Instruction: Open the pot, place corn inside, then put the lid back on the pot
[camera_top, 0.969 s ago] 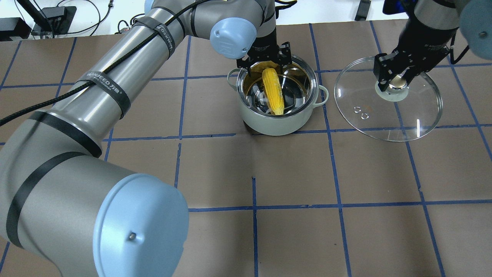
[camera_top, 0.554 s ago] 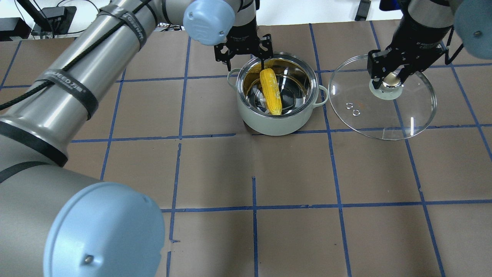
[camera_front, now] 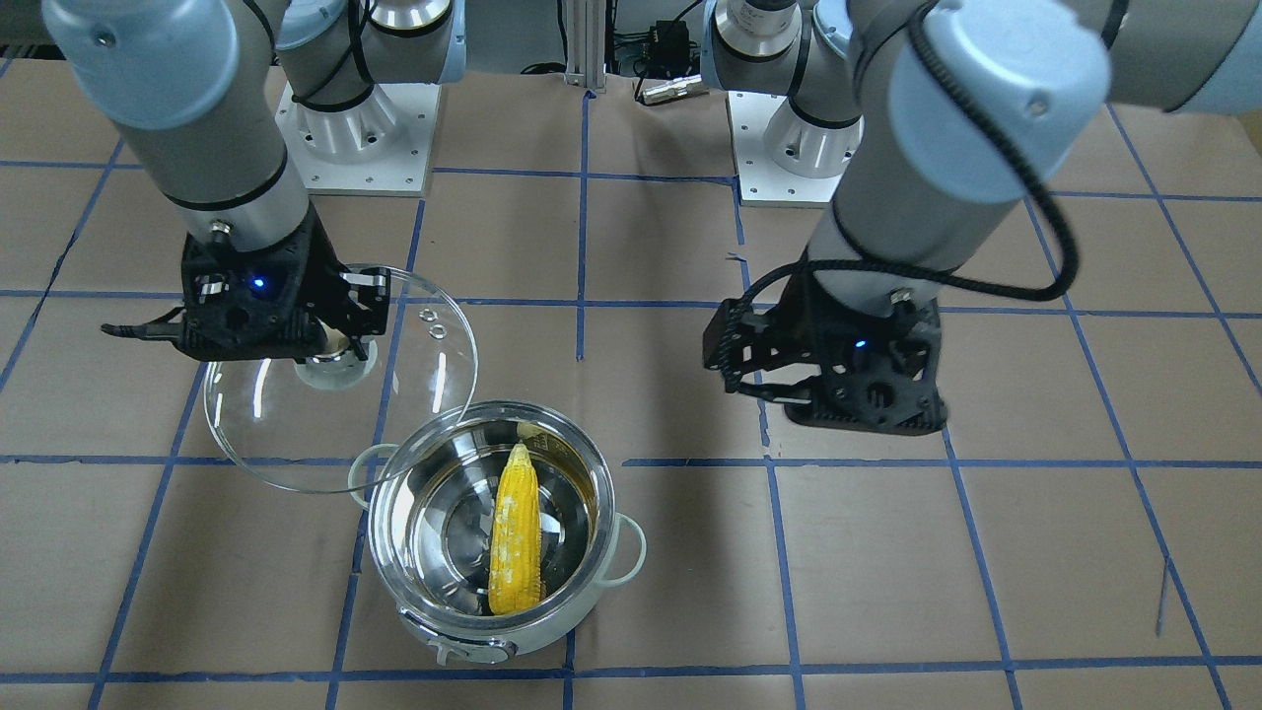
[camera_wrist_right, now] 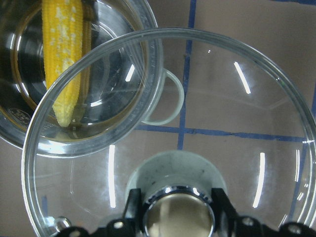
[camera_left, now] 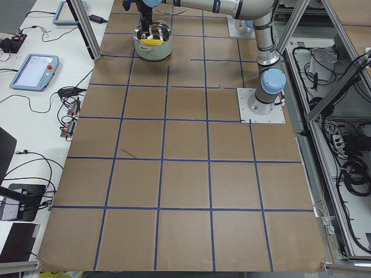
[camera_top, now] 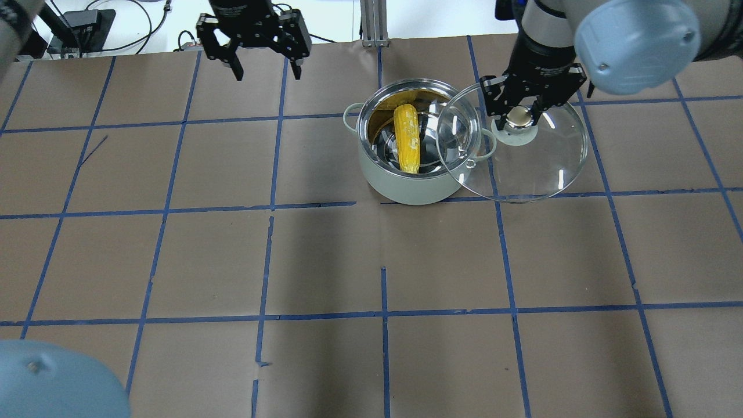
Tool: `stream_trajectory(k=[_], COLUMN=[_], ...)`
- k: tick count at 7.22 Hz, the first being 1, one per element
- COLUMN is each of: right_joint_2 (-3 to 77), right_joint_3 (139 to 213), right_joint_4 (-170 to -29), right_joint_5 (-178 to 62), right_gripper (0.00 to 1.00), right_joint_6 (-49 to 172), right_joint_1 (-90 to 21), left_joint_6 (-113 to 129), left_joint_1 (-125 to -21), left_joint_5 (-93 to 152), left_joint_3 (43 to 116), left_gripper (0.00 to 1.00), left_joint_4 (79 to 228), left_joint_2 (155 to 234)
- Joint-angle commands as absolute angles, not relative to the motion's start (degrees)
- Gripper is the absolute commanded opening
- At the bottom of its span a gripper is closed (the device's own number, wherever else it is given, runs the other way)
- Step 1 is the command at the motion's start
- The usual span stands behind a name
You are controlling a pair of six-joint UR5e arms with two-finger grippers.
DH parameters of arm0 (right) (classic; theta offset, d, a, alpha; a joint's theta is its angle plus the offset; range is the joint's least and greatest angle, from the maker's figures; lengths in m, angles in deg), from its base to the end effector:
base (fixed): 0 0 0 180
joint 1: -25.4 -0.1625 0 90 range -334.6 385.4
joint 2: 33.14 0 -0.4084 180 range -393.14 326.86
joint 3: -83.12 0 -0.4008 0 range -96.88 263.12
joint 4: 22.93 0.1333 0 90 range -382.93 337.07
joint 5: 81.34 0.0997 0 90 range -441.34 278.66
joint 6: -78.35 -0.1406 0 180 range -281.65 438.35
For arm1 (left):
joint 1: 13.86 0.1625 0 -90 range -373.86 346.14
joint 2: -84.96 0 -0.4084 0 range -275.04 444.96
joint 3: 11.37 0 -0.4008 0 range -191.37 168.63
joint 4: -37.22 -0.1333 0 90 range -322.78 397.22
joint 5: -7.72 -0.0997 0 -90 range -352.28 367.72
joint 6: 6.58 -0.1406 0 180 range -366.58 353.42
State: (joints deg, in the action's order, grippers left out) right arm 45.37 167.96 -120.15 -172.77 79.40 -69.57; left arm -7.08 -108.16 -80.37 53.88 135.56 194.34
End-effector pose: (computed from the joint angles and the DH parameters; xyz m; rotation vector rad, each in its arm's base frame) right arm 0.1797 -0.5681 0.3795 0.1634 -3.1128 0.0255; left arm -0.1846 -0.6147 0.4398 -0.1288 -3.1062 -0.0823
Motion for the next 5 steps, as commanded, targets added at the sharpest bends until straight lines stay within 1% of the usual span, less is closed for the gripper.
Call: stream_trajectory(k=[1,2,3,4,5], right_joint_2=[36.6,33.1,30.3,27.7,26.2], right_joint_3=[159.0,155.6,152.8,150.4,149.2], right_joint_4=[-120.2,-120.0,-120.0,-120.1,-120.1], right_joint_5=[-174.0,-174.2,-174.4,-174.4,-174.2], right_gripper=[0.35,0.35,0.35,0.35,0.35], right_joint_6=[77.7,77.3,77.3,77.3,77.3], right_joint_1=[-74.2,-76.3,-78.5,-79.9,-80.3], left_joint_6=[-12.3,-12.7,-12.7,-11.5,-10.7], left_joint_1=[-101.2,-99.3,-99.3,-99.3,-99.4], left_joint_5=[-80.3,-80.2,-81.2,-83.1,-83.2], left_joint_3=[65.0,69.2,71.1,71.9,71.5], left_gripper=[1.0,1.0,1.0,1.0,1.0], left_joint_4=[135.3,135.1,134.5,134.2,132.1], left_joint_2=[182.5,179.0,177.0,176.5,178.2])
